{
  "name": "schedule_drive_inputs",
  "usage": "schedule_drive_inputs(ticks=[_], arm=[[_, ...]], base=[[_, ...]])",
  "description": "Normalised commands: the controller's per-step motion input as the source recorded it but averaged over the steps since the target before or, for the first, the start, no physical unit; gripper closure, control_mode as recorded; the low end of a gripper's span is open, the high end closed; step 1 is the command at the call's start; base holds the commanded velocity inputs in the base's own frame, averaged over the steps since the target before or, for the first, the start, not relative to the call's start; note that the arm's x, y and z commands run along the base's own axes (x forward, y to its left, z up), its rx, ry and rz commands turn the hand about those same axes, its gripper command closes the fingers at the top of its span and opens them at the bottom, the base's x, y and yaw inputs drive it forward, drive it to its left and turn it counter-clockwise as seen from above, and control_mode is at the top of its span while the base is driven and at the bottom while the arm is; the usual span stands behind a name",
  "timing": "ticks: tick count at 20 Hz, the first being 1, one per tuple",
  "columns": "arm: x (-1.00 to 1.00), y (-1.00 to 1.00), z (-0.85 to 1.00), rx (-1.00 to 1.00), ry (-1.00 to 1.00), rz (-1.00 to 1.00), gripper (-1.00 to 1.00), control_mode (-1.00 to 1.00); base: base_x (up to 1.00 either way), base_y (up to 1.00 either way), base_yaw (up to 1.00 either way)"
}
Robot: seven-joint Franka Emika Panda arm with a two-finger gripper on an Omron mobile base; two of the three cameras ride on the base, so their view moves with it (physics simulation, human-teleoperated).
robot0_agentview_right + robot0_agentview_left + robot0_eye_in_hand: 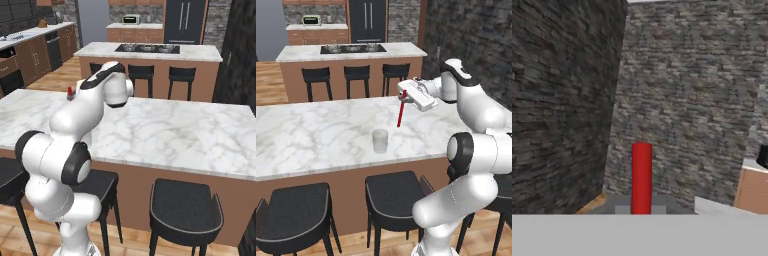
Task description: Take a straw from the drawer in front and place it inside the glass cup on the dining counter.
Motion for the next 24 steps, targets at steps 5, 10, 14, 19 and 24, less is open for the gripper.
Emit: schedule_drive_inputs(ticks=[5, 10, 14, 19, 24], arm=[[0.01, 0.06, -0.37, 0.06, -0.16, 0.14, 1.0, -1.0], [0.01, 0.04, -0.34, 0.07, -0.07, 0.08, 1.0, -1.0], [0.07, 0.09, -0.16, 0.09, -0.02, 0.05, 1.0, -1.0], [0.11, 0.02, -0.01, 0.01, -0.07, 0.01, 1.0, -1.0], [0.14, 0.0, 0.0, 0.0, -0.07, 0.0, 1.0, -1.0]], base=[[0.0, 0.0, 0.0], [0.0, 0.0, 0.0], [0.0, 0.0, 0.0], [0.0, 0.0, 0.0], [0.0, 0.0, 0.0]])
